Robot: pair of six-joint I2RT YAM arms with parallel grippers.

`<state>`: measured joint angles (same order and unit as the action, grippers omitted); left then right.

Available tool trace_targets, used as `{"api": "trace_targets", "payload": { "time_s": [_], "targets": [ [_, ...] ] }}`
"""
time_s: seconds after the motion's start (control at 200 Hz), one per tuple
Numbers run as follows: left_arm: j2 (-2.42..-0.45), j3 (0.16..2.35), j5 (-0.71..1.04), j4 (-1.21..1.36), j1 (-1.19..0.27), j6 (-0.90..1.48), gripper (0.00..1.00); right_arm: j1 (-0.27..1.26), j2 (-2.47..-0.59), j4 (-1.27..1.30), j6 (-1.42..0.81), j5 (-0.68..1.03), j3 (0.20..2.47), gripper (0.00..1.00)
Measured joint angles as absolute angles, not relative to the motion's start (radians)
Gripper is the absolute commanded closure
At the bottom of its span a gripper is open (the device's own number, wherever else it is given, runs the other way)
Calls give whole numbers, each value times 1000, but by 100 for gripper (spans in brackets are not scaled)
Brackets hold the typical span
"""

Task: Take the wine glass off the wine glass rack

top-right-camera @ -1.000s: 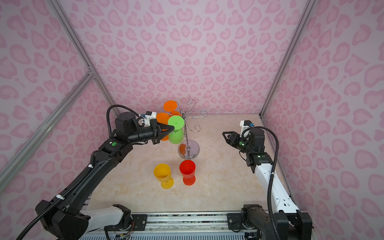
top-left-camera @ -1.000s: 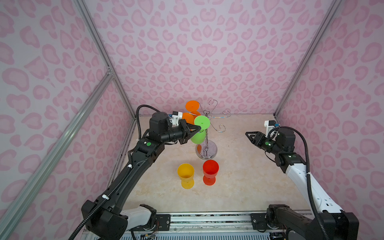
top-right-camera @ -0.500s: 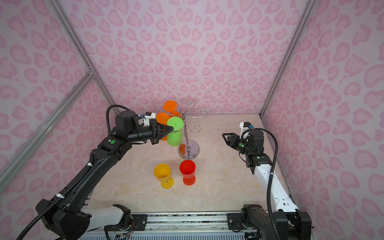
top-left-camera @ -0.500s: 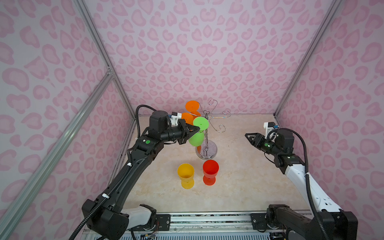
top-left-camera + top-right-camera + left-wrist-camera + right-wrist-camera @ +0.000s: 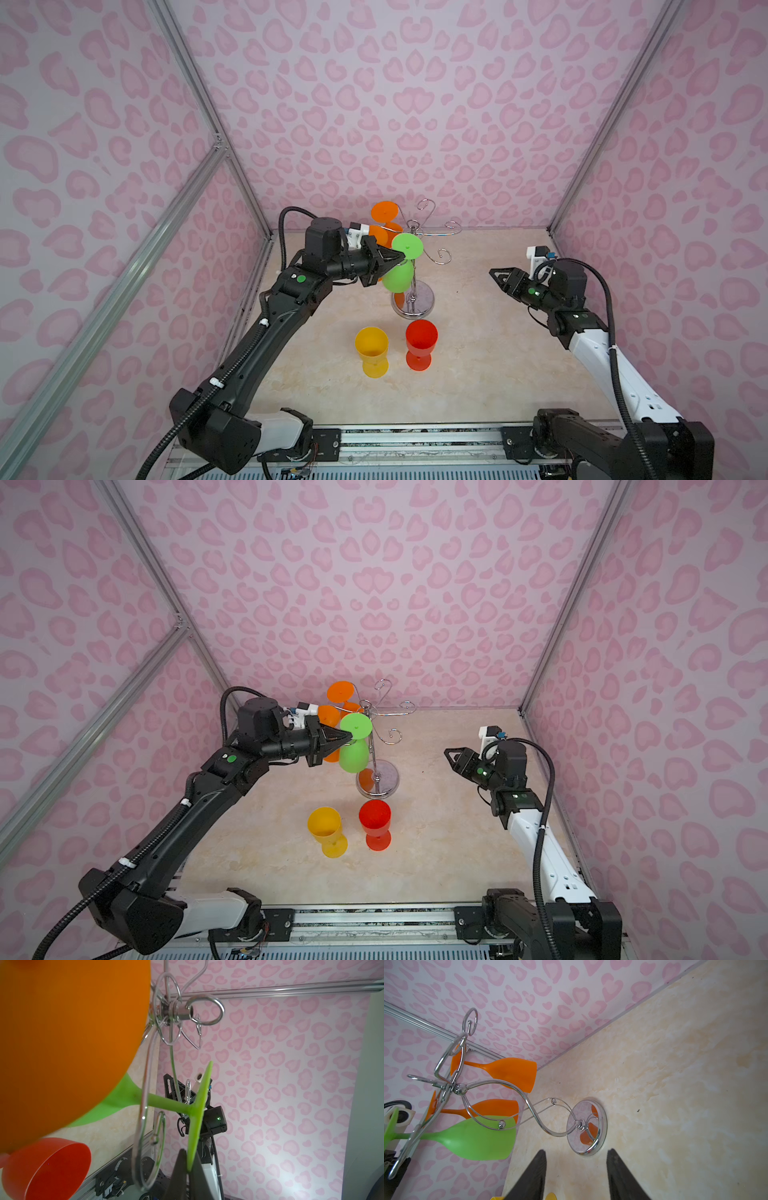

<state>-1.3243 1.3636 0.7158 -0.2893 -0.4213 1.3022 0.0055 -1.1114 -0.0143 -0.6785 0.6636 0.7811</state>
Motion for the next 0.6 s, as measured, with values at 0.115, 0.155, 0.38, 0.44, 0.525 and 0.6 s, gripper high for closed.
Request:
{"api": "trace_targets", "payload": {
  "time_s": [0.115,0.155,0.38,0.44,0.525,0.6],
  "targets": [
    [-1326,1365,718,-291,-426,1308,98,5,-1113,-11,-678,664,779,52],
    [-1326,1365,718,-291,-427,1308,98,5,-1114,-10,-678,664,777,52],
    [-1330,1365,719,-292,-448,1308,97,5,-1118,-8,-678,670,774,52],
    [-1335,1365,720,-292,-455,1308,98,4,-1118,-8,-678,670,774,52],
    [-1338,1365,724,-294,-462,1308,98,4,-1118,-7,-678,671,774,52],
    [-1338,1365,726,-293,-468,1308,98,4,-1118,-7,-678,673,774,52]
  ]
}}
